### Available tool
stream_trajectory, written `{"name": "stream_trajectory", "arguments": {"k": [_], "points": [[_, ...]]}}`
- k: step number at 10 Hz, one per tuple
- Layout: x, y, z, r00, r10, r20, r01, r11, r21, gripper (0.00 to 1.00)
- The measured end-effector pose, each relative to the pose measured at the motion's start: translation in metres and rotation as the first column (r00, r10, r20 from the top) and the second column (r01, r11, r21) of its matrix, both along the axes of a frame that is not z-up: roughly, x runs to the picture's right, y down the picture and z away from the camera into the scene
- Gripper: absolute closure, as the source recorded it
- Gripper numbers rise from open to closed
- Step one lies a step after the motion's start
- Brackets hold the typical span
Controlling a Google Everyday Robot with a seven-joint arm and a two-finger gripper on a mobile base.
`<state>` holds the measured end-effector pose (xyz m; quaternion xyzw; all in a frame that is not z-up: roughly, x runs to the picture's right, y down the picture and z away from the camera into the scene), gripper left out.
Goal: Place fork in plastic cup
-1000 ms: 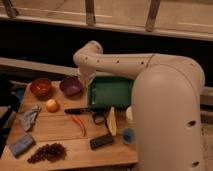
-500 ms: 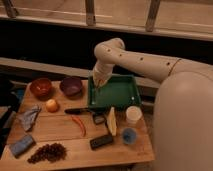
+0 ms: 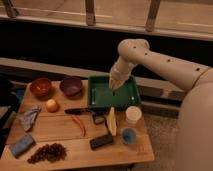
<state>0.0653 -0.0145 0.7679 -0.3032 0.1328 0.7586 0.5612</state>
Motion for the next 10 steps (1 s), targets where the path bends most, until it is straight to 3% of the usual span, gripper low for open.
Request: {"name": "stream_trajectory", "arguments": {"k": [3,7,10], "points": [[0.016,0.015,-0.008,1.000,-0.016,0.004,0.016,0.9998,-0.014,1.00],[0.037,0.039,-0.031,0.997,-0.083,-0.004,0.083,0.9965,0.011,1.00],[0.038,0.044,-0.035,0.995,-0.099,-0.003,0.099,0.9949,0.018,1.00]]}}
